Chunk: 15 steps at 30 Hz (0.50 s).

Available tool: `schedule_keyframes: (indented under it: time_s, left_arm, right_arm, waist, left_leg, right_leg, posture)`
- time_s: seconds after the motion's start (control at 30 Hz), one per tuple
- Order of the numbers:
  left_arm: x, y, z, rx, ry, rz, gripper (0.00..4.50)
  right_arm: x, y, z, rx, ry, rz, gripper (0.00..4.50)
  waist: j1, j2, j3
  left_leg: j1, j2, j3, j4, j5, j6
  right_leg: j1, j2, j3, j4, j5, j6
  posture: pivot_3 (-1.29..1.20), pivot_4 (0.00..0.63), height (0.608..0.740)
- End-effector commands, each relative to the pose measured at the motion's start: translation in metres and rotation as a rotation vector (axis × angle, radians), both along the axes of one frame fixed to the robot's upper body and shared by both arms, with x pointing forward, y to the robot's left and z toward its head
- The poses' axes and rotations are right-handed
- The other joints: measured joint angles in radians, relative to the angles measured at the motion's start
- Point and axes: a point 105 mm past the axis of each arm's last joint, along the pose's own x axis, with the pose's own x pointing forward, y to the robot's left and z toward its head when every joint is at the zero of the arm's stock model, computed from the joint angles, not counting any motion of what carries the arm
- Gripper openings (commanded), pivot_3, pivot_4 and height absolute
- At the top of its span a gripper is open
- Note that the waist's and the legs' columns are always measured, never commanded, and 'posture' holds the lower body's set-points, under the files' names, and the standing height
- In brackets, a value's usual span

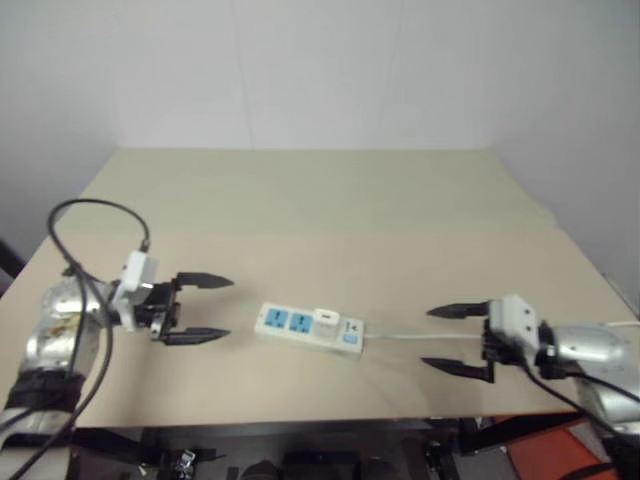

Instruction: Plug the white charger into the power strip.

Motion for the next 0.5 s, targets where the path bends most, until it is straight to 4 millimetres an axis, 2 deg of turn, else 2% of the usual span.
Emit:
schedule_keyframes:
  time_s: [0.03, 0.5]
  left_arm:
    - [-0.0045, 0.0018, 0.0151, -0.001, -0.054, 0.007, 4.50]
    - [-0.0013, -0.0039, 0.0103, 0.000, -0.064, 0.047, 4.50]
  right_arm:
    - [-0.0078, -0.0015, 0.0113, 0.004, -0.026, 0.012, 4.45]
    - [-0.0141, -0.0099, 0.0070, -0.009, 0.001, -0.041, 4.45]
  waist:
    - [0.002, 0.000, 0.000]
    - [0.001, 0.000, 0.001]
  left_leg:
    - [0.000, 0.000, 0.001, 0.000, 0.000, 0.000]
    - [0.000, 0.000, 0.005, 0.000, 0.000, 0.000]
  right_leg:
    - [0.000, 0.000, 0.000, 0.000, 0.000, 0.000]
    - [0.000, 0.000, 0.000, 0.000, 0.000, 0.000]
  posture:
    - [0.00, 0.150, 0.740]
    - [0.00, 0.150, 0.740]
